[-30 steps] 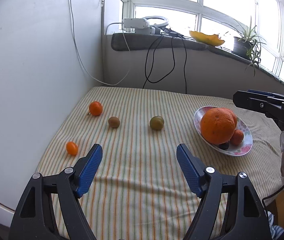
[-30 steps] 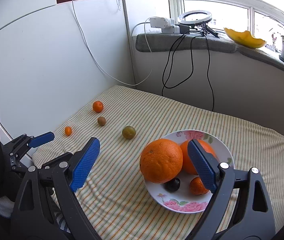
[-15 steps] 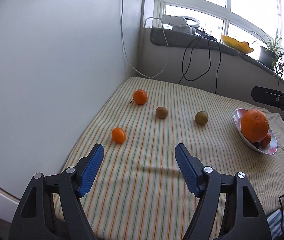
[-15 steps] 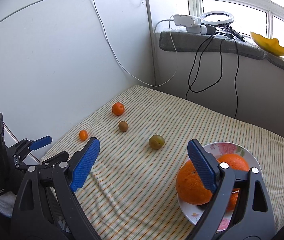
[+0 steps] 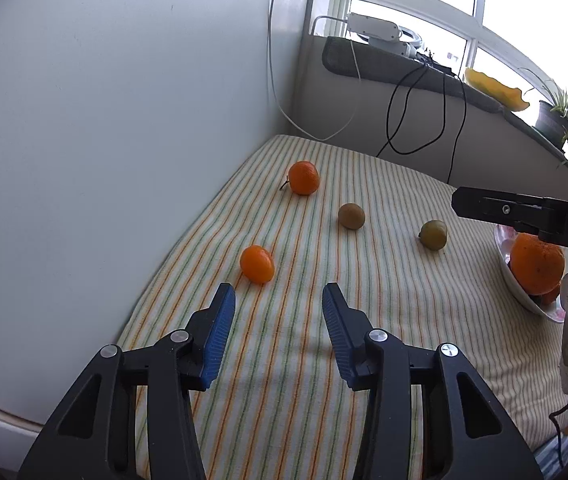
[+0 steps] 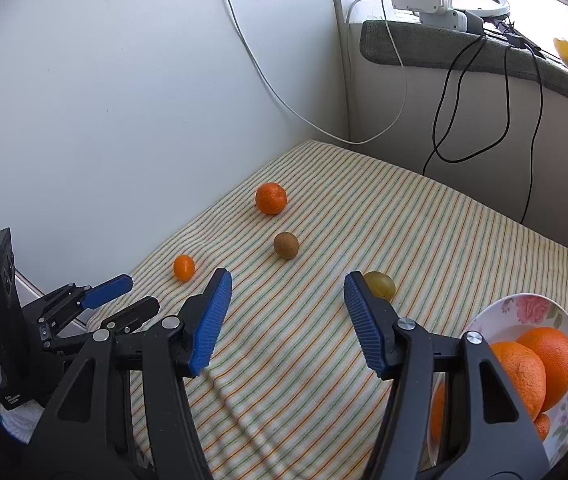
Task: Organize fruits
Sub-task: 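Move both tools back toward the brown kiwi and small tangerine, then close the right tool on the brown kiwi while the left tool grips the small tangerine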
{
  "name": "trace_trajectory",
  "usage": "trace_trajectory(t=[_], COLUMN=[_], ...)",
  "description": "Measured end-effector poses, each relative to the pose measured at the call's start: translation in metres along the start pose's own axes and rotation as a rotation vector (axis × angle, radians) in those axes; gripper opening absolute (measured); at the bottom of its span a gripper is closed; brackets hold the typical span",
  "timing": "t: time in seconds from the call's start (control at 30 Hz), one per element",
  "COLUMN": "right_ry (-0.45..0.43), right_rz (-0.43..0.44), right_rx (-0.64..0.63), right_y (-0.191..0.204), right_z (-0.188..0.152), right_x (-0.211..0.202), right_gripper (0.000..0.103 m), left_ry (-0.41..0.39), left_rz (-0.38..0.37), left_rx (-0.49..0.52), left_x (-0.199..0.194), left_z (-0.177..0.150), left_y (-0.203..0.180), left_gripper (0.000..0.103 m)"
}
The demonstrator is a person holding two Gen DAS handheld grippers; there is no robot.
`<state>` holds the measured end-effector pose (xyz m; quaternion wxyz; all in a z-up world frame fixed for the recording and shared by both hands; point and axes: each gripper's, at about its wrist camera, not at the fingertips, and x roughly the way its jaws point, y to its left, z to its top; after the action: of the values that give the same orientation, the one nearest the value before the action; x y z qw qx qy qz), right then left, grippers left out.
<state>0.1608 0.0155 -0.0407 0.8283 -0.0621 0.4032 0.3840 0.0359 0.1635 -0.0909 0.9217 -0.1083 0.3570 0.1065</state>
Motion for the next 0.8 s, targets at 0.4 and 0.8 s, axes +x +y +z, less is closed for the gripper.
trace_trajectory(t=[0.4, 0.8], right_ry=[0.077, 0.119], right_rz=[0.008, -0.055], right_rx=[0.015, -0.023], right_y=[0.004, 0.007], right_z=[0.004, 0.016], right_x=[0.067, 0.109], right_gripper=[0.044, 0.04], left_ry=[0.036, 0.07], left_rz=[0.008, -0.021], left_rx=[-0.031, -0.049], left_x=[0.03, 0.048], left_z=[0.007, 0.009], left_y=[0.011, 0.013], left_gripper=[0.034, 0.028])
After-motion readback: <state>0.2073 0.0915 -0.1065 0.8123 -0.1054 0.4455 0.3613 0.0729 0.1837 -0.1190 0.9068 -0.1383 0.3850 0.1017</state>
